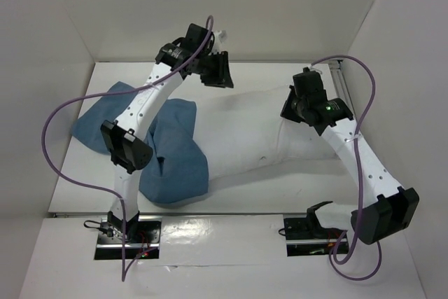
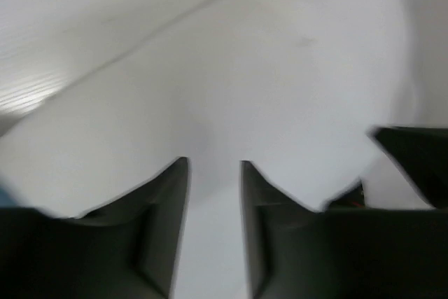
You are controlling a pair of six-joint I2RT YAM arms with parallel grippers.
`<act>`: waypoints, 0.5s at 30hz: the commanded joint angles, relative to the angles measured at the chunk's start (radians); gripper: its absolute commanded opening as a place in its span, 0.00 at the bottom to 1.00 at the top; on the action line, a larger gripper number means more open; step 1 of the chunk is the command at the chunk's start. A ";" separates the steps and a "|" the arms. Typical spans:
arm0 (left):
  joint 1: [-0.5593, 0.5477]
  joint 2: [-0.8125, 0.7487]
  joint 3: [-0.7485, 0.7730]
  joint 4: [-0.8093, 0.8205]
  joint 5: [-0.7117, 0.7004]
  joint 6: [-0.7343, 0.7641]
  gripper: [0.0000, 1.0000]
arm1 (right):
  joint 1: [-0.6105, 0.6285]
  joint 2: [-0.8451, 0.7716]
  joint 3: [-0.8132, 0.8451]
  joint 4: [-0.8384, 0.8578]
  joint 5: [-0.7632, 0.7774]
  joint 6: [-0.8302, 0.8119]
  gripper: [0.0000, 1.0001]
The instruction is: Put the pillow into the pillowcase
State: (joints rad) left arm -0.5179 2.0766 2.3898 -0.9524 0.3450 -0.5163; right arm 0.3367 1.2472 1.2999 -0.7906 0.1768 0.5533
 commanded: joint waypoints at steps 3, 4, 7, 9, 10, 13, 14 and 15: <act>0.047 -0.087 -0.096 -0.195 -0.507 0.047 0.72 | -0.005 -0.046 -0.062 0.014 0.015 0.013 0.00; 0.047 -0.096 -0.121 -0.210 -0.549 0.047 0.75 | -0.005 -0.046 -0.074 0.014 0.015 0.013 0.00; 0.047 -0.127 -0.220 -0.221 -0.636 0.047 0.79 | -0.005 -0.046 -0.083 0.024 0.024 0.013 0.00; 0.047 -0.136 -0.276 -0.232 -0.664 0.035 0.79 | -0.005 -0.035 -0.083 0.024 0.024 0.013 0.00; 0.047 -0.150 -0.315 -0.232 -0.694 0.035 0.79 | -0.005 -0.035 -0.083 0.024 0.024 0.013 0.00; 0.047 -0.150 -0.342 -0.232 -0.704 0.035 0.74 | -0.005 -0.025 -0.083 0.024 0.033 0.013 0.00; 0.047 -0.150 -0.353 -0.232 -0.704 0.035 0.72 | -0.005 -0.025 -0.074 0.024 0.033 0.013 0.00; 0.047 -0.150 -0.353 -0.232 -0.704 0.035 0.67 | -0.005 -0.025 -0.074 0.024 0.044 0.013 0.00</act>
State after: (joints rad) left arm -0.4671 1.9839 2.0392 -1.1687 -0.2897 -0.4976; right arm 0.3309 1.2366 1.2148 -0.8009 0.2012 0.5571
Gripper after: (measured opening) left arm 0.697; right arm 0.009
